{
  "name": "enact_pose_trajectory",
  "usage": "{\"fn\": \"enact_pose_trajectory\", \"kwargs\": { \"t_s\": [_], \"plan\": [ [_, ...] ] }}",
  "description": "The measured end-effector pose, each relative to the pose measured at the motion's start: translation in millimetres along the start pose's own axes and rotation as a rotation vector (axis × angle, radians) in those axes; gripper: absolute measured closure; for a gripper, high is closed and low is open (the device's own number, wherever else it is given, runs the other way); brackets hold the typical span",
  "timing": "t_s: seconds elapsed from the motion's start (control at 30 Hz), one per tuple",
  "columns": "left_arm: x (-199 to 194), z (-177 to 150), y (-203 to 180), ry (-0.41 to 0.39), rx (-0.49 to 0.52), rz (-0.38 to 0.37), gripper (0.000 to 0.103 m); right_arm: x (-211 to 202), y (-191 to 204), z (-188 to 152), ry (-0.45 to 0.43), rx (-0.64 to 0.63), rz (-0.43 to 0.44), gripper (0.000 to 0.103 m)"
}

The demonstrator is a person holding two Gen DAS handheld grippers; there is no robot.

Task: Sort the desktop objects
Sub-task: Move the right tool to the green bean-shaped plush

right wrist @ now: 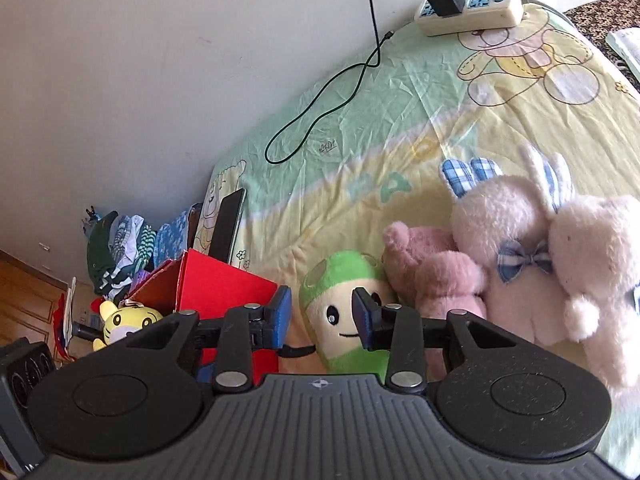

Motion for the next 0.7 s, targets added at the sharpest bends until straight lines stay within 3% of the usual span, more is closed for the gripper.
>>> {"fn": "enact_pose_trajectory", "kwargs": {
  "t_s": [0.33,0.4,0.5,0.7],
  "plan": [
    [50,6,3,0.057,-0.051,0.071,0.021,46,12,17,0.185,-0.136,-0.061,0.059],
    [57,6,6,0.072,-0.08,0.053,0.021,51,15,17,0.195,-0.174,-0.1,0.057],
    [63,8,5,0.095,-0.097,0.014,0.033,56,12,18,0.212,-0.186,-0.124,0.056],
    [66,7,-3,0.1,-0.09,0.004,0.042,58,3,19,0.238,-0.156,-0.11,0.061]
  ]
}}
Point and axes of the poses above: each gripper's, at about its wrist camera, not at the fingertips, and x roughly the way its jaws point, y to its left, z to its top, the point moved 2 cm from there along x, roughly the way its jaws point, and after that the axes turned 12 degrees about -x, right-handed, at the moved point
